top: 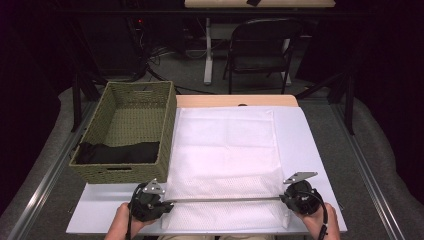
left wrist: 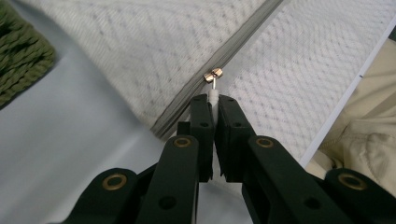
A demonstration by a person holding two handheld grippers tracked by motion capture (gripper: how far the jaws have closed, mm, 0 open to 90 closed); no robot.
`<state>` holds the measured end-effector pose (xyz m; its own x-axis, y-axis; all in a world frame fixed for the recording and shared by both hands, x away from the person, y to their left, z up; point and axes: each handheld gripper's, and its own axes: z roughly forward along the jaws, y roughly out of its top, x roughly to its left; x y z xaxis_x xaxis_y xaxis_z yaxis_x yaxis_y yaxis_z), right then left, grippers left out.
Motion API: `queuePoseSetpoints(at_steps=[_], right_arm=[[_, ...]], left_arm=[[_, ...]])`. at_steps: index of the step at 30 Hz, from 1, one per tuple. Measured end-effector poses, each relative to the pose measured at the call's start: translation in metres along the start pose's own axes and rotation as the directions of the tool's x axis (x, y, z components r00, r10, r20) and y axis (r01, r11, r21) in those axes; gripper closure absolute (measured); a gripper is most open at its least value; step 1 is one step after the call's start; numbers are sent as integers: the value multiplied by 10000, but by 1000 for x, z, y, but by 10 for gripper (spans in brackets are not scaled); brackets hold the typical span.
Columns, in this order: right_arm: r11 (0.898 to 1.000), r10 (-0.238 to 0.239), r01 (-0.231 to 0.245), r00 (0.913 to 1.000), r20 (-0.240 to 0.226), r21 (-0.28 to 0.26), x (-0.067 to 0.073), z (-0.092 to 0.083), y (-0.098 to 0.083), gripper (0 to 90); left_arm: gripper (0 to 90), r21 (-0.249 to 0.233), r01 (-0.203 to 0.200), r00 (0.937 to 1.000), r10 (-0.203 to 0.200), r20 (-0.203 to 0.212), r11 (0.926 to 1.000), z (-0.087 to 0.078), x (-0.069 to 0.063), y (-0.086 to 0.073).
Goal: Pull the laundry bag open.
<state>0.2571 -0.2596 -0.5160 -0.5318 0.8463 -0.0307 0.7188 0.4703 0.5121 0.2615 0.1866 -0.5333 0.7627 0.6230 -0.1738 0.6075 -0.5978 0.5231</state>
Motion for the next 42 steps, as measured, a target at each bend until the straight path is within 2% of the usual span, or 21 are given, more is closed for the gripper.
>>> queuePoseSetpoints(at_steps=[13,17,22,26,29,32,36,38,39,40,42], right_arm=[[10000,-4,4,10000,58,7,0,2,0,850],[9999,159,-160,9998,-142,-64,-3,3,-1,850],[9998,142,-144,9998,-150,-127,-3,4,0,850],[9998,135,-136,9999,-47,-114,-4,4,-1,850],[9999,99,-99,10000,6,-140,-4,3,-1,850],[9996,193,-194,9998,-6,-199,-4,3,-1,851],[9995,103,-101,9999,90,-293,-4,2,0,852],[9993,99,-96,9999,88,-350,-3,1,0,852],[9993,96,-94,9999,65,-359,-3,2,0,853],[9996,105,-102,9999,121,-271,-2,2,0,852],[10000,-19,19,10000,-96,-33,-1,5,0,851]], left_arm=[[862,260,105,9997,-100,-207,9996,-7,14,-5],[863,351,222,9996,-215,-199,9991,-8,17,-8],[862,297,70,9998,-64,-201,9995,-9,17,-8],[863,235,250,9993,-244,-288,9994,-10,21,-9],[863,242,207,9992,-198,-358,9995,-11,22,-9],[864,372,164,9995,-154,-263,9992,-12,22,-9],[865,443,115,9993,-99,-368,9990,-12,24,-10],[865,438,185,9992,-169,-370,9989,-14,25,-11],[865,353,311,9993,-303,-230,9989,-14,26,-11],[864,353,298,9992,-289,-259,9989,-15,26,-11],[863,465,244,9993,-231,-287,9986,-14,26,-11]])
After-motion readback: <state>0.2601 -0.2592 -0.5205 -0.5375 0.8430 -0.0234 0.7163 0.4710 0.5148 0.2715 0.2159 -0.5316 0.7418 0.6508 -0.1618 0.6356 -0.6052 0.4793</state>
